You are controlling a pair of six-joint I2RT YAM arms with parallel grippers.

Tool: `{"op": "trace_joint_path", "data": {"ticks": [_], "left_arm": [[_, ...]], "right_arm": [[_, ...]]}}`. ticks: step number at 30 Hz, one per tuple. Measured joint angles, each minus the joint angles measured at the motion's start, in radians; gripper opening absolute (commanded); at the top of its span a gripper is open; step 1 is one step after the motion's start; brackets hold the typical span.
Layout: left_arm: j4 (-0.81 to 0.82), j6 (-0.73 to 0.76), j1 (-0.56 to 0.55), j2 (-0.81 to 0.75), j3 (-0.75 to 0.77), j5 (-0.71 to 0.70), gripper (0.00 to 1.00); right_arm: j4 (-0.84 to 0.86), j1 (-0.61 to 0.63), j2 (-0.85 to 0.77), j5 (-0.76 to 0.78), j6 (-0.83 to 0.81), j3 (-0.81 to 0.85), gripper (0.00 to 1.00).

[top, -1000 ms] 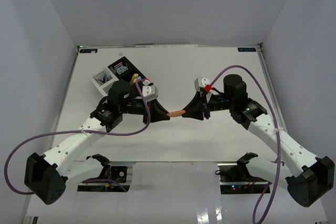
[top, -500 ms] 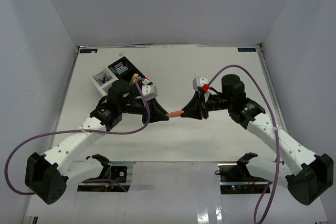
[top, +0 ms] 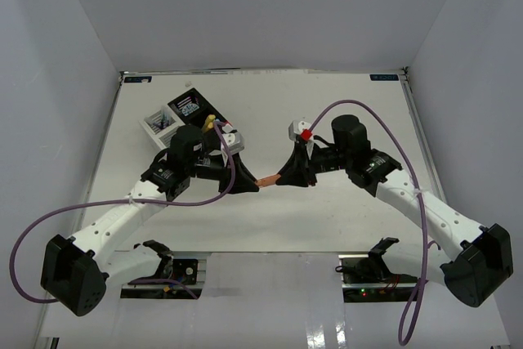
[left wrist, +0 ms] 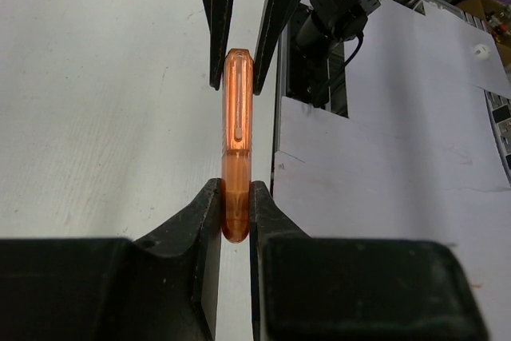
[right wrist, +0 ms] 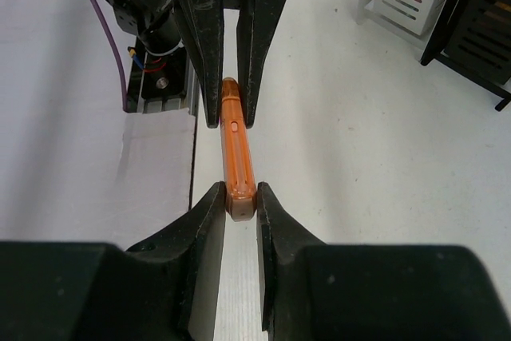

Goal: Sort the stationery into containers
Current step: Close the pen cap on the pen.

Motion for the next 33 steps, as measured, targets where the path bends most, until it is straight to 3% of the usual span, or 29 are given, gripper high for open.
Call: {"op": "trace_joint_path", "data": {"ticks": [4, 7, 12, 22, 29, 33], "left_arm": [[-0.008, -0.003, 0.0, 0.0, -0.002, -0.006, 0.01], [-0.011, -0.001, -0.001, -0.003, -0.004, -0.018, 0.08], [-0.011, 0.028, -0.014, -0.022, -0.004, -0.04, 0.32], [0.058, 0.067, -0.056, -0.033, -0.003, -0.093, 0.53], [0.057, 0.095, -0.056, -0.035, -0.003, -0.103, 0.49], [0.057, 0.094, -0.056, -0.031, -0.003, -0.086, 0.33]], "right_arm": [[-0.002, 0.0, 0.006, 0.002, 0.004, 0.0, 0.08], [-0.016, 0.006, 0.003, 0.021, -0.002, 0.0, 0.08], [-0.035, 0.022, -0.039, 0.067, -0.02, -0.002, 0.08], [-0.01, 0.061, -0.101, 0.112, -0.035, -0.029, 0.08], [-0.012, 0.061, -0.105, 0.124, -0.039, -0.029, 0.08], [-0.012, 0.061, -0.104, 0.123, -0.039, -0.029, 0.08]]}}
